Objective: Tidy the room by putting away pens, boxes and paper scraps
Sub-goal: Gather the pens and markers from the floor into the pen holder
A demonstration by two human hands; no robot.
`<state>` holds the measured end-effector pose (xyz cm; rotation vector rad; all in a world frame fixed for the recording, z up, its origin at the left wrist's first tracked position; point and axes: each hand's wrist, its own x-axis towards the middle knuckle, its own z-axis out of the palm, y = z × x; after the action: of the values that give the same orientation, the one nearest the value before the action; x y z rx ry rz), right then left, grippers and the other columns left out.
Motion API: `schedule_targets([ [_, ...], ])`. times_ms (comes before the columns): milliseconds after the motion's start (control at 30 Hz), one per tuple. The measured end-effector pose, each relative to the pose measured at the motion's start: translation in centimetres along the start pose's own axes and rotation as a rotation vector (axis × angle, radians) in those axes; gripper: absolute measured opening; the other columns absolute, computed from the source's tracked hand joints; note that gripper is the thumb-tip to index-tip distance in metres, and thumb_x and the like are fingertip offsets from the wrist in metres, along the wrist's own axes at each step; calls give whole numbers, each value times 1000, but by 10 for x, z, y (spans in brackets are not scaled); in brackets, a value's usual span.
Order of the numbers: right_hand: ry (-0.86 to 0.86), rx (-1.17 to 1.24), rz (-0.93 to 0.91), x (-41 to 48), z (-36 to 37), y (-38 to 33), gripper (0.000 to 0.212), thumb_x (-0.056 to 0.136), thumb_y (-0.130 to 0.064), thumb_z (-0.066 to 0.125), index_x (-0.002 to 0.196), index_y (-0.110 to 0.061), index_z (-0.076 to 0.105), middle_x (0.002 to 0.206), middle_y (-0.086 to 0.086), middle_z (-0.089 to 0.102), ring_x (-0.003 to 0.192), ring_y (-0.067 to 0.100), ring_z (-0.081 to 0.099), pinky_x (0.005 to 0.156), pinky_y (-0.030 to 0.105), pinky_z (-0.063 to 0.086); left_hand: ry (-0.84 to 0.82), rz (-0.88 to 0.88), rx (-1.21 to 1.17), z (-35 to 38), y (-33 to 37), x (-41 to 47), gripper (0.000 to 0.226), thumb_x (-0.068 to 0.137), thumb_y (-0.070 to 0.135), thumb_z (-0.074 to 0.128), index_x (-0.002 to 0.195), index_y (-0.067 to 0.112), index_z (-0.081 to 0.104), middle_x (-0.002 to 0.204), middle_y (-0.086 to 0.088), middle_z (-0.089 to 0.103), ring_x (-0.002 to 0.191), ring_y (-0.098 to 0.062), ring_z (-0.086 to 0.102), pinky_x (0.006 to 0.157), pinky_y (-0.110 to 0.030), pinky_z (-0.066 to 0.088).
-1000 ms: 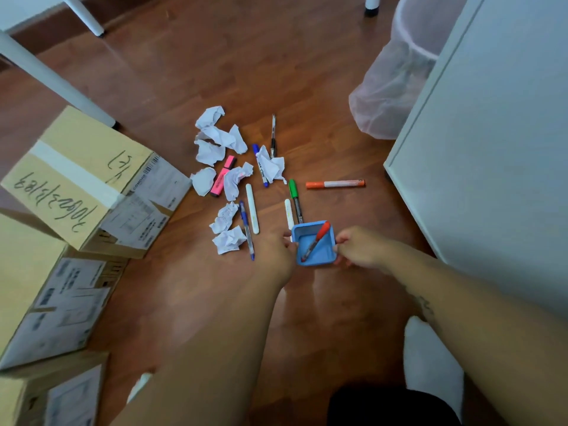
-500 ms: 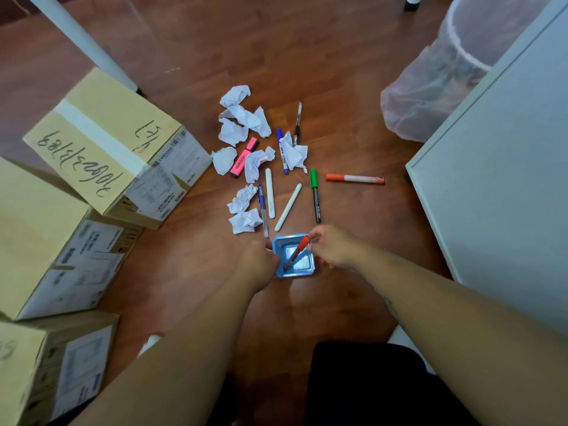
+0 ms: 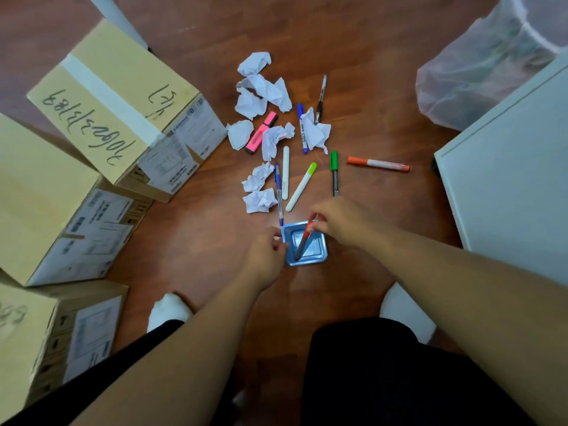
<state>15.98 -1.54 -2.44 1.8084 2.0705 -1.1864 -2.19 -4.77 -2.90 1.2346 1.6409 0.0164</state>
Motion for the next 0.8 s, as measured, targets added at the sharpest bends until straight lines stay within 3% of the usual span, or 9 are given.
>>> schedule_targets([
  [133, 91, -82, -148, 11, 9, 0, 23, 88, -43, 64, 94, -20, 66, 89, -4, 53, 88, 19, 55, 76, 42, 51, -30, 52, 19, -5, -2, 9, 26, 101, 14, 48, 124, 14, 60, 91, -10, 68, 83, -30, 69, 77, -47, 60],
  [233, 79, -19, -154, 20, 15, -3, 20, 88, -39, 66, 95, -20, 68, 93, 3, 63, 88, 22, 58, 78, 45, 52, -37, 91, 18, -6, -1, 14, 26, 100, 14, 48, 122, 17, 62, 97, -10, 68, 85, -28, 69, 76, -47, 60],
  [400, 46, 40, -128, 25, 14, 4, 30, 82, -49, 70, 95, -22, 69, 90, 2, 67, 83, 20, 59, 71, 38, 51, -5, 117, -111, -9, -8, 18, 18, 95, 27, 60, 106, 19, 70, 80, -7, 68, 77, -32, 69, 71, -52, 60],
  [500, 29, 310, -41, 25, 6, 11, 38, 71, -51, 79, 92, -21, 72, 86, -1, 69, 80, 16, 61, 68, 36, 49, 97, 27, -222, -13, -13, 26, 20, 97, 27, 54, 94, 19, 71, 84, -11, 71, 70, -27, 67, 71, -53, 59],
  [600, 128, 534, 71, 34, -3, 30, 32, 72, -49, 78, 83, -19, 73, 82, -1, 70, 78, 15, 60, 68, 35, 48, 156, 22, -148, -16, -19, 44, 20, 97, 26, 54, 94, 19, 72, 81, -2, 70, 76, -22, 66, 75, -47, 60],
  [700, 236, 556, 204, 47, -11, 56, 15, 82, -32, 76, 83, -19, 68, 77, -5, 64, 77, 15, 58, 69, 31, 44, 142, 35, -33, -14, -16, 63, 13, 96, 27, 60, 96, 20, 71, 85, 2, 68, 81, -18, 64, 69, -34, 55],
  [800, 285, 465, 370, 66, -9, 78, 15, 85, -28, 73, 91, -19, 63, 91, 3, 65, 91, 23, 61, 82, 33, 48, 166, -39, -1, -9, -8, 84, 7, 94, 26, 64, 98, 19, 64, 95, -1, 68, 86, -16, 61, 66, -27, 48],
])
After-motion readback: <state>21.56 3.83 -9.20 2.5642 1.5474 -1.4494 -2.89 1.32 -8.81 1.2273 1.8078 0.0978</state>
